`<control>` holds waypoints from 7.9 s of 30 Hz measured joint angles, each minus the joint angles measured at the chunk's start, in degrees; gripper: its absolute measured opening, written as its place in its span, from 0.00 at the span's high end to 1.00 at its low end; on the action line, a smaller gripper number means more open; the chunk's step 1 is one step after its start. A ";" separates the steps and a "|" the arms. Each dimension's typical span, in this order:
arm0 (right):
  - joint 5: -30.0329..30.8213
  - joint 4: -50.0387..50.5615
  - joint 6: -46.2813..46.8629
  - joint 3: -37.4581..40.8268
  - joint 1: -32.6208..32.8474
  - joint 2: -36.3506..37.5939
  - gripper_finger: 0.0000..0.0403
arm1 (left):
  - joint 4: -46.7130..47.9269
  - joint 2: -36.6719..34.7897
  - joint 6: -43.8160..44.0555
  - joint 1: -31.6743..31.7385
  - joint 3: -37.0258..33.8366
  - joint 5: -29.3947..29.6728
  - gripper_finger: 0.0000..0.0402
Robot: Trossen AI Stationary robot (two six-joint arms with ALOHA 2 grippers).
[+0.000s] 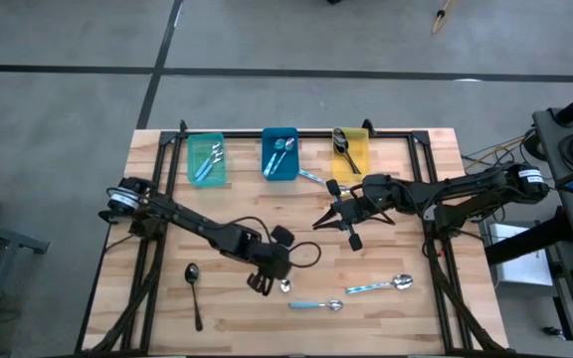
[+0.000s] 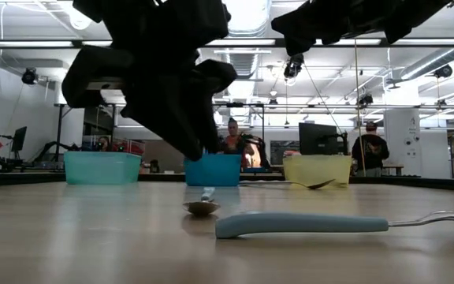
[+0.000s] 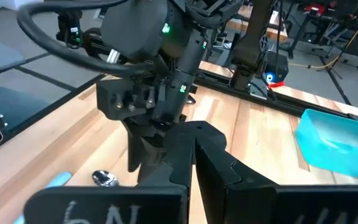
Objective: Sort silverware by color (type)
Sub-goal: Put the blue spoon into the green bin
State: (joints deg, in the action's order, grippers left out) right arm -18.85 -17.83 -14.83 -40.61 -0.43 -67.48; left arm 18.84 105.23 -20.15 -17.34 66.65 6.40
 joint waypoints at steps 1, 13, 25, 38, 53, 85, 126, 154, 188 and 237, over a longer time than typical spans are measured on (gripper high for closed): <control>0.00 0.01 0.01 0.01 0.00 0.00 0.98 | -0.58 0.00 -0.92 0.15 0.00 -0.09 0.69; 0.00 1.35 -0.02 0.01 -0.09 0.04 0.98 | -2.49 3.95 -4.92 3.62 -0.09 -4.40 0.61; 0.00 1.54 -0.15 0.01 -0.13 0.11 0.98 | -2.58 7.34 -7.57 4.03 0.11 -6.52 0.68; 0.00 1.56 -0.37 0.01 -0.15 0.11 0.98 | -2.28 8.24 7.08 4.10 -0.97 -6.29 0.97; 1.47 1.90 2.09 -0.01 -0.41 1.18 0.98 | -1.79 6.03 30.19 1.17 -1.78 11.07 0.98; 14.58 14.26 10.38 0.01 -0.74 7.78 0.98 | 3.77 -6.32 35.35 -2.54 -1.60 24.09 0.99; 14.43 17.14 17.17 4.45 -0.72 7.69 0.98 | -37.86 0.52 17.60 11.02 -16.44 5.99 0.65; 14.51 13.91 25.28 9.69 -0.59 7.69 0.98 | -53.35 1.22 16.52 13.87 -21.67 3.05 0.65; 14.50 8.48 19.24 9.65 -0.74 7.72 0.98 | -48.16 10.08 24.28 13.17 -19.26 3.11 0.82; 14.44 4.43 16.63 7.96 -2.40 7.72 0.98 | -43.12 -1.84 28.42 6.13 -19.51 20.40 0.93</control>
State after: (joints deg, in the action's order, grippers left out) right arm -4.41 -13.40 1.80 -32.64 -2.83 -59.77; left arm -24.28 103.39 8.27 -11.21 47.14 26.80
